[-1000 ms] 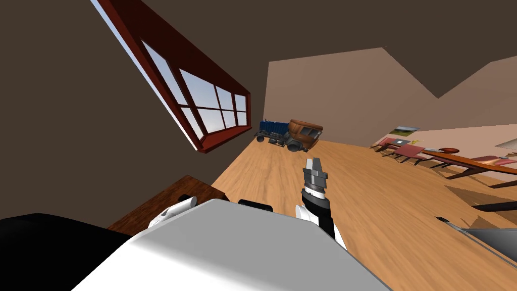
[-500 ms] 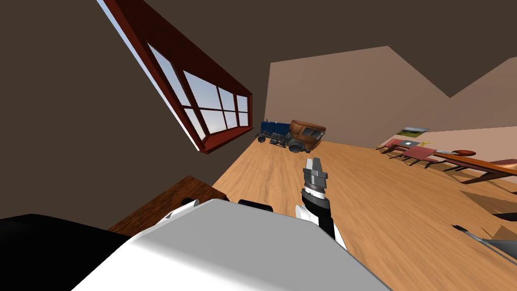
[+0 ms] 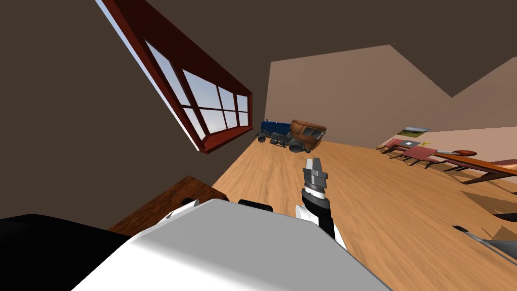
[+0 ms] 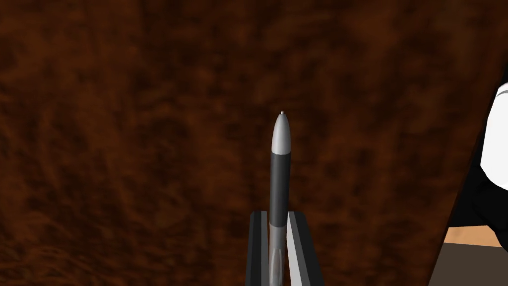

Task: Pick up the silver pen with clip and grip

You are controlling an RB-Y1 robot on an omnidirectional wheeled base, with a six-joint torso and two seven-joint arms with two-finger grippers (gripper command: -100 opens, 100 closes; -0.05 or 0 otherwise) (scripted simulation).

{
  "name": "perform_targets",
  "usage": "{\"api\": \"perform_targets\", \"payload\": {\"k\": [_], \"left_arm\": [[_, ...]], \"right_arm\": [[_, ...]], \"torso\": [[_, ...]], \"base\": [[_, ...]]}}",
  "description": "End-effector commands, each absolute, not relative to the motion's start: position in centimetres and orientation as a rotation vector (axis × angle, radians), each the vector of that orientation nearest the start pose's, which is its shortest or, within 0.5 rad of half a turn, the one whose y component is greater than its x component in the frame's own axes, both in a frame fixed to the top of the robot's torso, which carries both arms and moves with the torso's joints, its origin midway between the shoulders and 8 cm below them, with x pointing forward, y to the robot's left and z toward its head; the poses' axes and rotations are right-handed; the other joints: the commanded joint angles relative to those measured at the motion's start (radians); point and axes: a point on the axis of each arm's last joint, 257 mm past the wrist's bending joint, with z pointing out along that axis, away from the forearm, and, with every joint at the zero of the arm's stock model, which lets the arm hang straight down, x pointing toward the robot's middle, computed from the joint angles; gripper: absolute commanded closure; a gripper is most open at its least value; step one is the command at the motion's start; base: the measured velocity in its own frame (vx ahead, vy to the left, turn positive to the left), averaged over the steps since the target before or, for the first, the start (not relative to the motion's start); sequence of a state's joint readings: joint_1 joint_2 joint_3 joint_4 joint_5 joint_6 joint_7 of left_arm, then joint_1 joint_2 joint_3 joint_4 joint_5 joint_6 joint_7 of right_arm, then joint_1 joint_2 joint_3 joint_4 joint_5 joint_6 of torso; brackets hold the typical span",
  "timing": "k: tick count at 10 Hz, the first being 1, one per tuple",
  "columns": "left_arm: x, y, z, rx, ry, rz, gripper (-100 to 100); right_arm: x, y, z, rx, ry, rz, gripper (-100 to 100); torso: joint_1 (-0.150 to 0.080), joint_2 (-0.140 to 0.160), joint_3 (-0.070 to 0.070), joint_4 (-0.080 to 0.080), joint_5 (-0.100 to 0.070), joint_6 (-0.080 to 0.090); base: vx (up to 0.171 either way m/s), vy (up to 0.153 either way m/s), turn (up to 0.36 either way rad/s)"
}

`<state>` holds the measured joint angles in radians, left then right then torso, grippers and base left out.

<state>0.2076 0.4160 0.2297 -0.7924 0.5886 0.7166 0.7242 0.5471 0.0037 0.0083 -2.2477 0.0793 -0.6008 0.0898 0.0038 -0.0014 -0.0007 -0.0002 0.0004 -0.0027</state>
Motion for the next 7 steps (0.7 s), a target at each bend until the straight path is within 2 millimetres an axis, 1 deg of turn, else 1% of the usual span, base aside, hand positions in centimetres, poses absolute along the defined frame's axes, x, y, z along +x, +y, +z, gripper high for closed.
{"api": "perform_targets", "payload": {"k": [1, 2, 3, 5, 6, 7], "left_arm": [[9.4, 48.5, -62.2, -3.04, 0.257, -0.041, 100], [9.4, 48.5, -62.2, -3.04, 0.257, -0.041, 0], [9.7, 49.3, -61.4, -3.038, 0.247, -0.042, 100], [10.1, 50.5, -60.2, -3.04, 0.232, -0.041, 100], [10.1, 50.0, -60.5, -3.038, 0.236, -0.044, 100], [10.1, 50.1, -60.5, -3.039, 0.236, -0.042, 0]], "right_arm": [[33.1, -26.9, 1.3, 0.553, 0.662, 1.172, 0], [33.1, -26.9, 1.3, 0.553, 0.662, 1.172, 0], [33.1, -26.9, 1.3, 0.553, 0.662, 1.172, 0], [33.1, -26.9, 1.3, 0.553, 0.662, 1.172, 0], [33.1, -26.9, 1.3, 0.553, 0.662, 1.172, 0], [33.1, -26.9, 1.3, 0.553, 0.662, 1.172, 0]], "torso": [[0.0, 0.0, 0.0, 0.0, 0.0, 0.0], [0.0, 0.0, 0.0, 0.0, 0.0, 0.0], [0.0, 0.0, 0.0, 0.0, 0.0, 0.0], [-0.004, 0.003, 0.002, 0.001, -0.001, 0.0], [-0.005, 0.004, 0.002, 0.001, -0.001, 0.0], [-0.003, 0.003, 0.002, 0.0, -0.001, 0.0]], "base": [[0.0, 0.0, 0.0], [0.0, 0.0, 0.0], [-0.027, -0.035, -0.053], [-0.062, -0.062, -0.054], [-0.033, -0.029, -0.008], [-0.006, -0.006, 0.004]]}}
